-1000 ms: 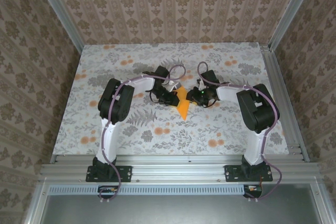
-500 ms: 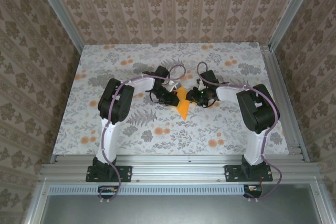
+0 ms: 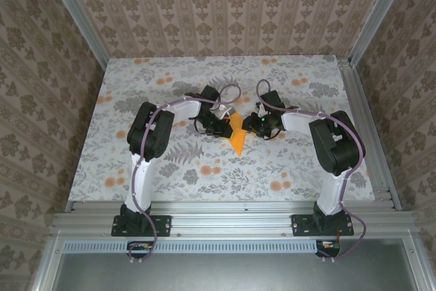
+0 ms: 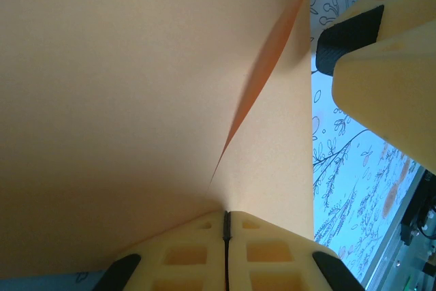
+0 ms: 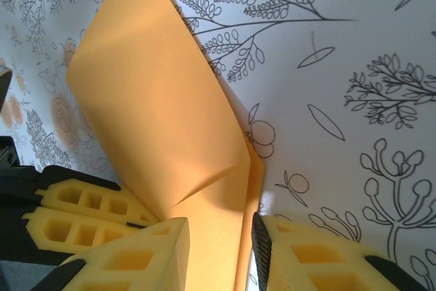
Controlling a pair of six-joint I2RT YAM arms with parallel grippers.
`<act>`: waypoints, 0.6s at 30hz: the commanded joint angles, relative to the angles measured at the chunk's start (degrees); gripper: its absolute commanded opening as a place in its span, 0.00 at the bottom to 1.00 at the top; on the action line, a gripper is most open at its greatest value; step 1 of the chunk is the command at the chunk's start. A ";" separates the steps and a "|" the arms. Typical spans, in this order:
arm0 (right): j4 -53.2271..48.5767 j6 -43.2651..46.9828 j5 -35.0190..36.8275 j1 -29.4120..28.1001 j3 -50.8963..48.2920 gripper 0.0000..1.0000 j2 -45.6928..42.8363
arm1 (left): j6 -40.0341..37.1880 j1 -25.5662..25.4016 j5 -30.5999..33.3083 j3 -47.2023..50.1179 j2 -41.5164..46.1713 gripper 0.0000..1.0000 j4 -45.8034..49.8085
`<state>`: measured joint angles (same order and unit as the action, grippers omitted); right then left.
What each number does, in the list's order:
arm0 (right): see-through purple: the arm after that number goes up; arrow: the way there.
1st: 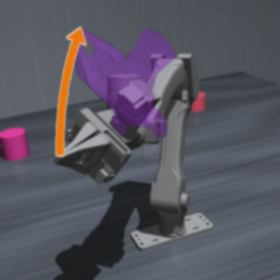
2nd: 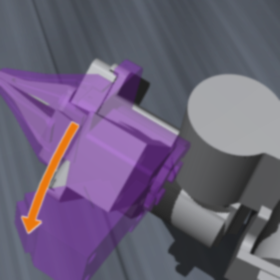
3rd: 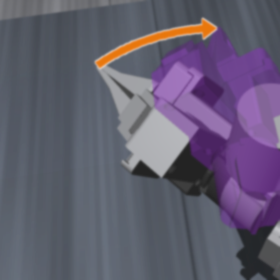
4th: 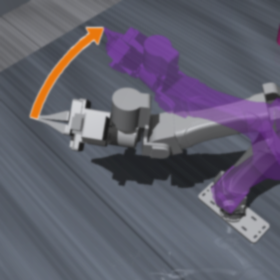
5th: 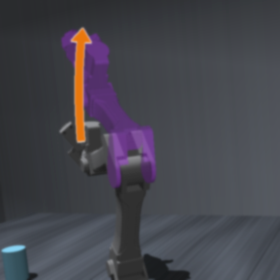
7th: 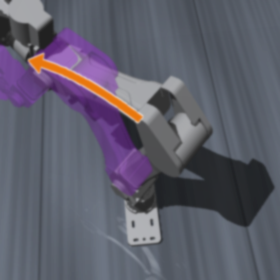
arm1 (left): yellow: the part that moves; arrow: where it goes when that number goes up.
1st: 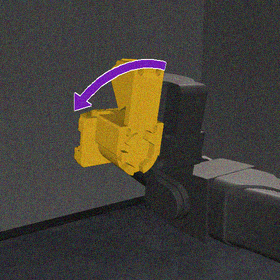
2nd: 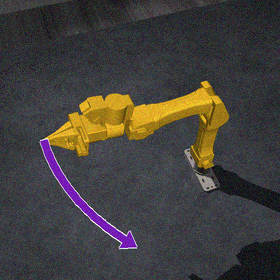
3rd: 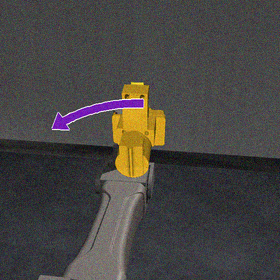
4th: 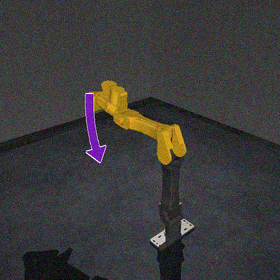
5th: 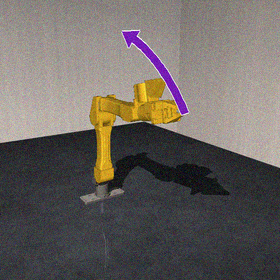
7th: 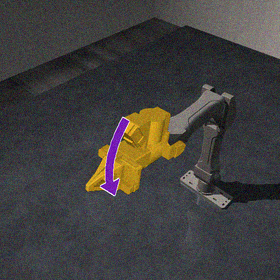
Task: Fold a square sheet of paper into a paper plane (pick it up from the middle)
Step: Fourth fold the wing at the center of the table.
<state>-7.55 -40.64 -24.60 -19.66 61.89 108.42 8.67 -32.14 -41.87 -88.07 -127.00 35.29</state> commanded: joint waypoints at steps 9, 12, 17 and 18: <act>0.69 -0.19 -2.77 -0.23 1.50 0.34 2.41 | -2.33 1.03 9.06 2.48 -2.90 0.07 5.18; 1.95 -0.54 -3.85 -0.27 1.52 0.33 2.54 | -2.42 1.03 9.01 2.37 -2.95 0.07 5.40; 2.02 -0.32 -4.07 -0.24 1.23 0.32 1.86 | -2.50 1.03 9.00 2.40 -2.95 0.07 5.36; 2.09 -0.31 -4.10 -0.26 0.98 0.32 1.57 | -2.47 1.03 9.00 2.45 -2.99 0.07 5.39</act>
<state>-6.22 -40.69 -27.42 -19.66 62.11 109.91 8.10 -32.14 -41.87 -88.07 -127.00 35.33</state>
